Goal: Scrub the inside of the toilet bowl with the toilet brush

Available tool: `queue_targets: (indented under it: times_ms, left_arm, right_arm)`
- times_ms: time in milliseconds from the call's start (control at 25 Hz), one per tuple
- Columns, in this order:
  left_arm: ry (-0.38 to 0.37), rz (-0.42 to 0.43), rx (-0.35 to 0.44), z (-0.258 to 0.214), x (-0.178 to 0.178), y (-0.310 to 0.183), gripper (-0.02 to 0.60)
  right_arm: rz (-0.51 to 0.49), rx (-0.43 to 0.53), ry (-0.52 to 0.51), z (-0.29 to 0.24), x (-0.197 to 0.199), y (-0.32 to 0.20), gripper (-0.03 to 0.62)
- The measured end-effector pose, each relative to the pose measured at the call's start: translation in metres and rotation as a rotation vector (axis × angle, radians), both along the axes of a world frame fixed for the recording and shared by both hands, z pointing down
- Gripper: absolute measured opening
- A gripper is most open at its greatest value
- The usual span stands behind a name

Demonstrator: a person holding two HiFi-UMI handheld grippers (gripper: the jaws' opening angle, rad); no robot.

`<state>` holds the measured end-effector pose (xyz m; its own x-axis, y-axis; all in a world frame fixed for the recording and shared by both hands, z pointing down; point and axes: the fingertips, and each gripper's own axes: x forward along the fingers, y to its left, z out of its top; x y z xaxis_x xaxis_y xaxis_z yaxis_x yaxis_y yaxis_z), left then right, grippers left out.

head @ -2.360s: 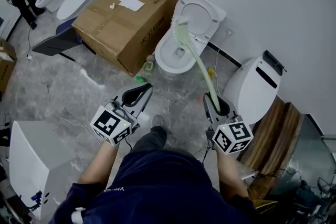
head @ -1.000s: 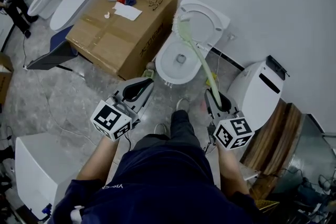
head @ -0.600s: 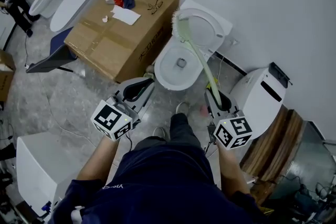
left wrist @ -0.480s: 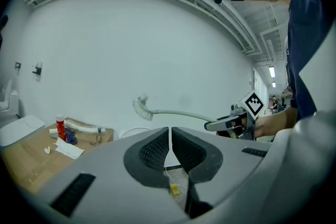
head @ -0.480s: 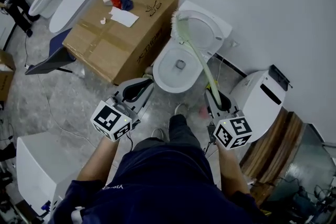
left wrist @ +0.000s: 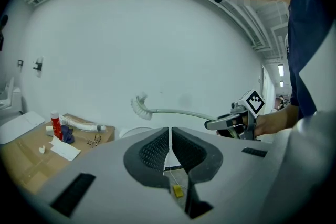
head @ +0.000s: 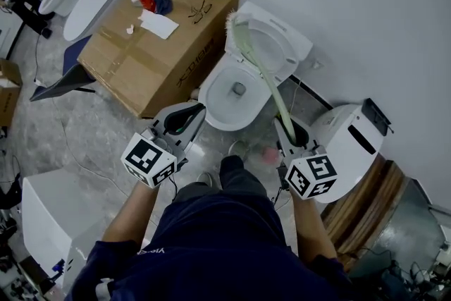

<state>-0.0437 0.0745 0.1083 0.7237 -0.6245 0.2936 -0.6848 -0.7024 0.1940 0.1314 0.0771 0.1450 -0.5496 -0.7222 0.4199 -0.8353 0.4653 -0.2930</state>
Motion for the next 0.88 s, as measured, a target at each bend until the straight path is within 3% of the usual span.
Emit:
queue_targets:
  times_ms: [400,880]
  left_arm:
    - [-0.035,-0.056,-0.048,0.026,0.026,-0.047,0.043]
    - [-0.081,-0.084,-0.15,0.089,0.025,-0.074,0.042]
  right_arm:
    - [-0.075,-0.046,-0.004,0.029,0.022,-0.053,0.066]
    - [-0.118,-0.128,0.028,0.1,0.023,-0.085,0.066]
